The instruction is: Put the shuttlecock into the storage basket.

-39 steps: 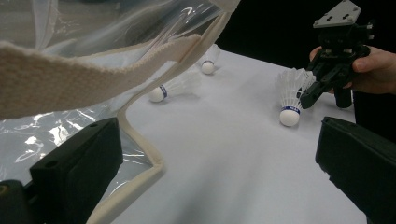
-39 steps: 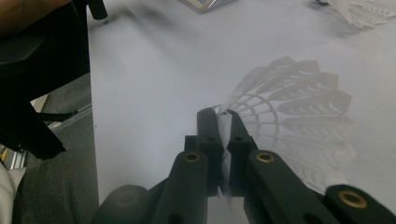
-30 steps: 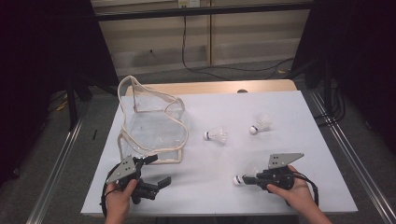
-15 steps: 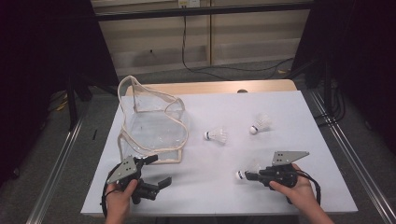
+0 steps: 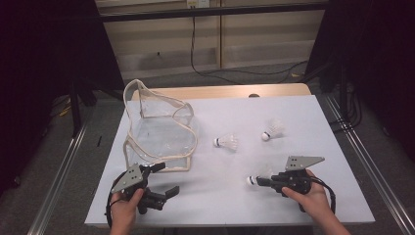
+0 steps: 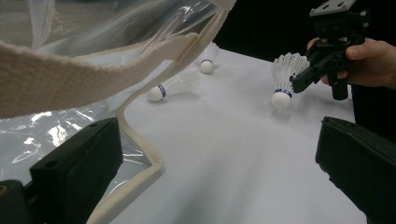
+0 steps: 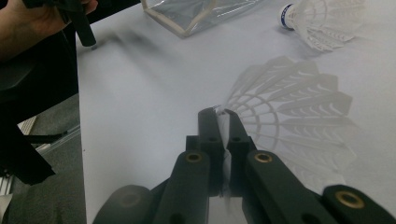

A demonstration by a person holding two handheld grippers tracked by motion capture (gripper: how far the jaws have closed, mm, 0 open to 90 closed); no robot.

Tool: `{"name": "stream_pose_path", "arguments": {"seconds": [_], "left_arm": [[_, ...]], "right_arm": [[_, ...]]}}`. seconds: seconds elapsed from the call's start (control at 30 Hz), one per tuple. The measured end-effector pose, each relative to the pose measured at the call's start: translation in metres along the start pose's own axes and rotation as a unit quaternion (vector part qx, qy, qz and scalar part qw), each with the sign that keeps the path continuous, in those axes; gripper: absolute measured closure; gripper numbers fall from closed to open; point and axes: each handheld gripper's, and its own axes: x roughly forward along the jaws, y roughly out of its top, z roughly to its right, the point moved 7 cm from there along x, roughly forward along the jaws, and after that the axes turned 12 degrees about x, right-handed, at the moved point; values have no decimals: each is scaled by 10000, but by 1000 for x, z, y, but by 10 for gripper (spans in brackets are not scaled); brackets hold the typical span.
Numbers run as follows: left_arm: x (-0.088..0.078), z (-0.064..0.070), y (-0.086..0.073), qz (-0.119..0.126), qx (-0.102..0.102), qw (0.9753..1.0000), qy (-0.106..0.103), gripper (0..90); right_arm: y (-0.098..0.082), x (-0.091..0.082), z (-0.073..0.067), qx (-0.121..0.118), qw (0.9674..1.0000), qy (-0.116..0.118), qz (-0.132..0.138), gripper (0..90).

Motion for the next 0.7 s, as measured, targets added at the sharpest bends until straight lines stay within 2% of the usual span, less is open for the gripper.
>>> {"name": "stream_pose_path", "arguments": {"seconds": [0.33, 0.7], "left_arm": [[-2, -1, 2, 73, -28, 10000, 31, 8], [-2, -1, 1, 59, -50, 10000, 16, 8]], "right_arm": [[5, -2, 0, 49, 10000, -24, 36, 894], [19, -8, 3, 136, 9997, -107, 192, 894]]}}
